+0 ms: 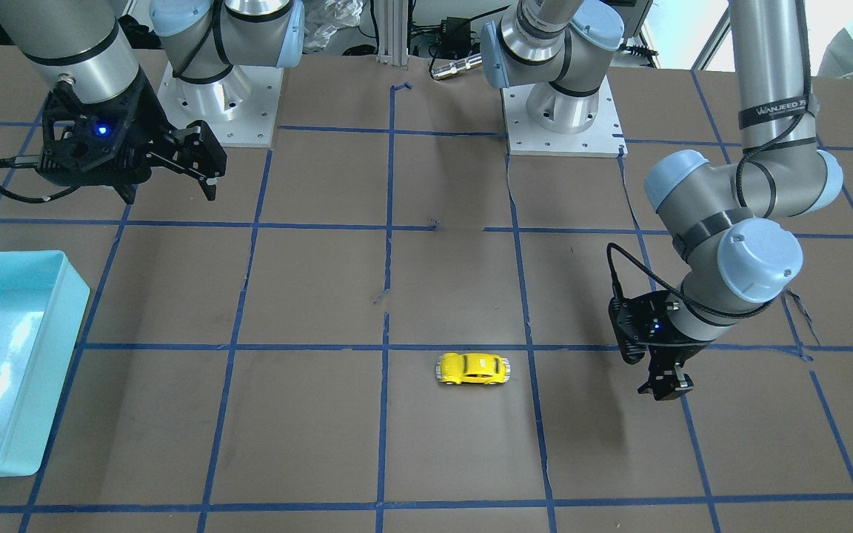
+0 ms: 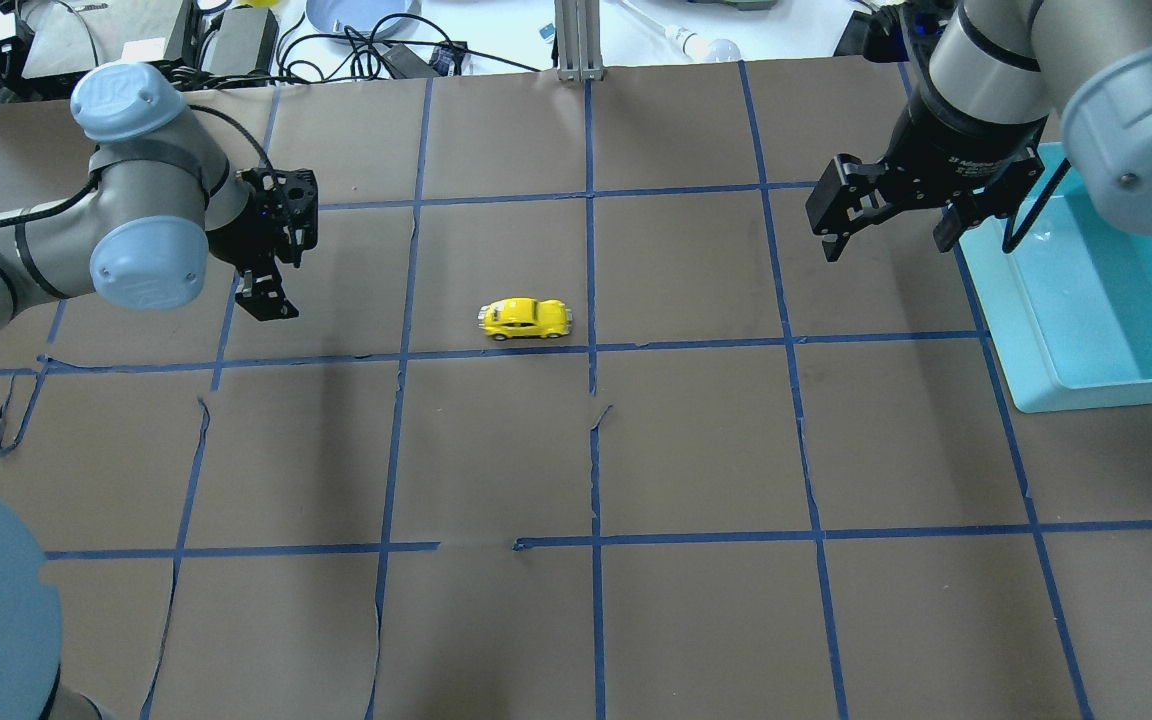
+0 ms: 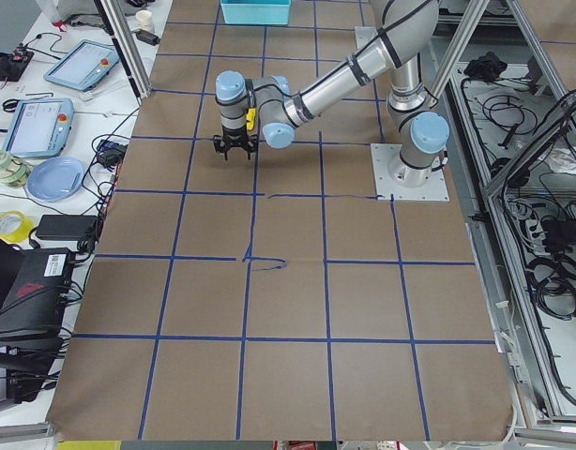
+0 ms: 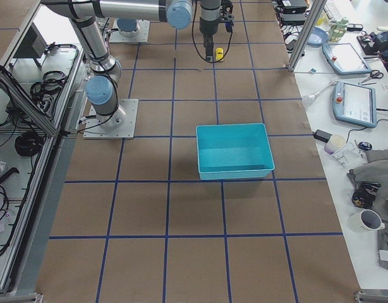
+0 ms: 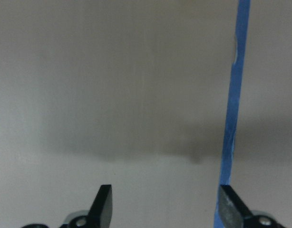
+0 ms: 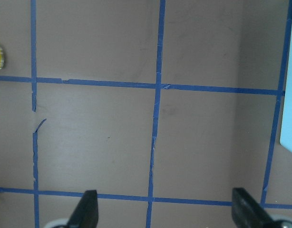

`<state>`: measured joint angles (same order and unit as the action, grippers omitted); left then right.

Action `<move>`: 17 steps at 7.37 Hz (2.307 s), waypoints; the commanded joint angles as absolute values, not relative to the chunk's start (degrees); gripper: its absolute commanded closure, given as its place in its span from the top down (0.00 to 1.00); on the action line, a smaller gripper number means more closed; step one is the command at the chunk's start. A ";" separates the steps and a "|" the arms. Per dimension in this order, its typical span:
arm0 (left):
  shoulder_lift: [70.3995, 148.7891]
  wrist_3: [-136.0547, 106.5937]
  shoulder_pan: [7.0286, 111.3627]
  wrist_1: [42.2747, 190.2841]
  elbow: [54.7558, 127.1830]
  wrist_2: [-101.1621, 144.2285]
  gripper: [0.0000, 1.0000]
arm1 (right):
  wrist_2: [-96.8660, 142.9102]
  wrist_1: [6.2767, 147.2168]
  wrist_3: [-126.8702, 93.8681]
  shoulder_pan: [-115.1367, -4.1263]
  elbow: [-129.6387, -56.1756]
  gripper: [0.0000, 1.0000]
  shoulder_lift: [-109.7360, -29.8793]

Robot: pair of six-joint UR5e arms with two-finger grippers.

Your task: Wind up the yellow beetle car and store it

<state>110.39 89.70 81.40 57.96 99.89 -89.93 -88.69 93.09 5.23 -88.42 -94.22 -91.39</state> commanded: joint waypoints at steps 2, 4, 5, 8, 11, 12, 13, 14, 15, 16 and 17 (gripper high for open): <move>103.38 68.72 88.50 76.06 90.82 -89.47 0.82 | -88.77 93.16 5.27 -88.42 -94.22 1.00 -91.32; 99.16 46.09 90.08 78.31 90.35 -89.47 0.85 | -88.68 93.25 5.10 -88.24 -94.22 1.00 -91.14; 98.01 35.96 92.35 78.57 90.09 -89.91 0.88 | -88.68 93.43 6.05 -88.24 -94.22 1.00 -91.06; 93.36 17.09 95.54 80.40 88.34 -90.00 0.97 | -88.51 94.03 7.02 -87.72 -94.39 1.00 -87.91; 90.53 6.24 94.05 85.25 88.50 -90.18 1.00 | -90.86 99.49 34.18 -82.75 -95.00 1.00 -85.79; 89.48 7.37 93.52 85.25 88.68 -90.87 1.00 | -89.92 100.62 43.15 -77.31 -95.71 1.00 -84.74; 88.60 6.25 91.78 84.91 88.94 -90.79 1.00 | -90.00 104.64 53.51 -75.43 -96.15 1.00 -83.33; 87.81 7.37 89.58 83.86 89.55 -90.36 1.00 | -90.52 106.50 61.44 -75.41 -96.33 1.00 -81.32; 87.72 7.38 87.99 81.85 90.08 -89.92 1.00 | -90.70 106.96 66.05 -75.24 -96.33 1.00 -79.12; 87.19 7.38 87.54 81.91 91.22 -90.70 1.00 | -90.79 108.09 71.92 -75.23 -97.11 1.00 -77.54; 86.93 7.38 87.63 79.83 92.71 -90.53 1.00 | -91.57 114.11 77.72 -75.23 -99.38 1.00 -75.78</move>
